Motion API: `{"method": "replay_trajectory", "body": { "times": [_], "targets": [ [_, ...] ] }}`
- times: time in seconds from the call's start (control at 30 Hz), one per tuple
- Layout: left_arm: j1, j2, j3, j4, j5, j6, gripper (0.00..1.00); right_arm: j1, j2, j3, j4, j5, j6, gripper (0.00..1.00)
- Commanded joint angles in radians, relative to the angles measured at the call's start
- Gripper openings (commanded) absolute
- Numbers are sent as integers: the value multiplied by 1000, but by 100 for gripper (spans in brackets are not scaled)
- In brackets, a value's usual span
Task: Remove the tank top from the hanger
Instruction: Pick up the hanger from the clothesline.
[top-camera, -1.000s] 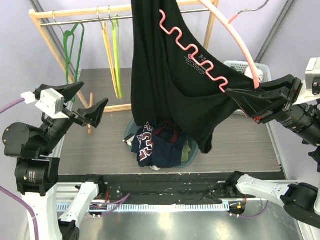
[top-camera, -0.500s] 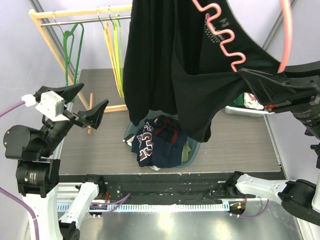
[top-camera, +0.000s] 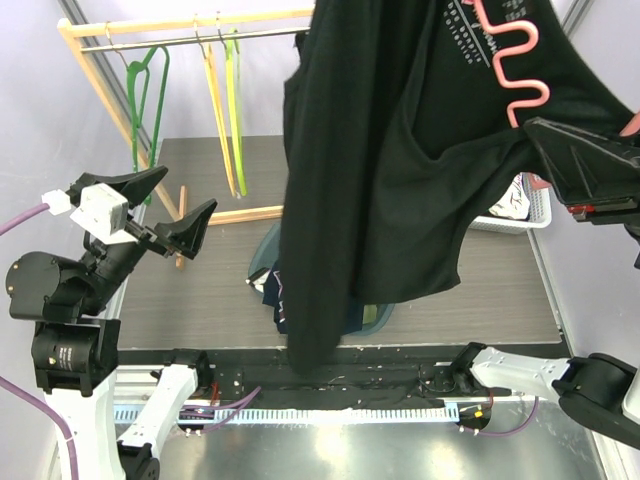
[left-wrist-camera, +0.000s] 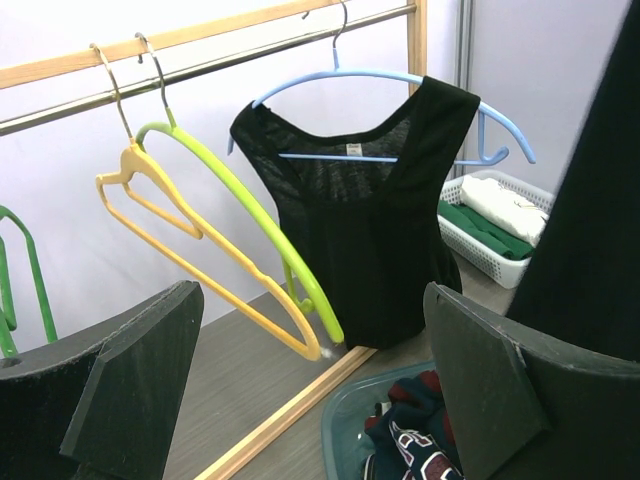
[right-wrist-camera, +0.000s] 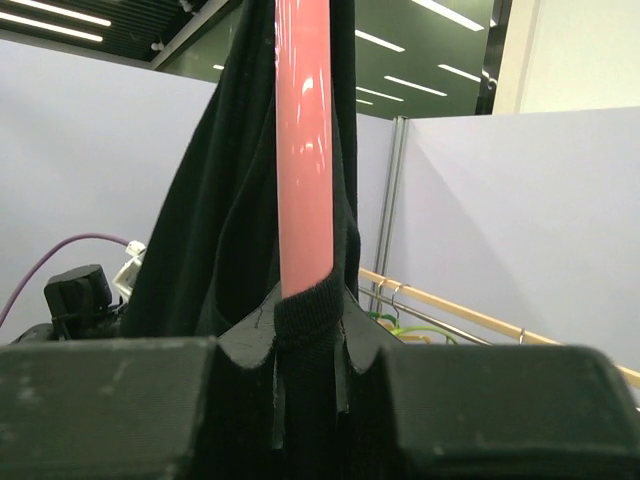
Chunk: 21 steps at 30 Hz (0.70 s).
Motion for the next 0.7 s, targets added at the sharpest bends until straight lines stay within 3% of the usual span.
{"method": "replay_trajectory", "body": {
  "times": [0.0, 0.67],
  "targets": [
    [4, -16, -4, 44, 2, -11, 96, 2, 23, 51, 128, 10, 21, 1],
    [4, -39, -31, 51, 1, -8, 96, 3, 141, 48, 126, 84, -55, 1]
  ]
}}
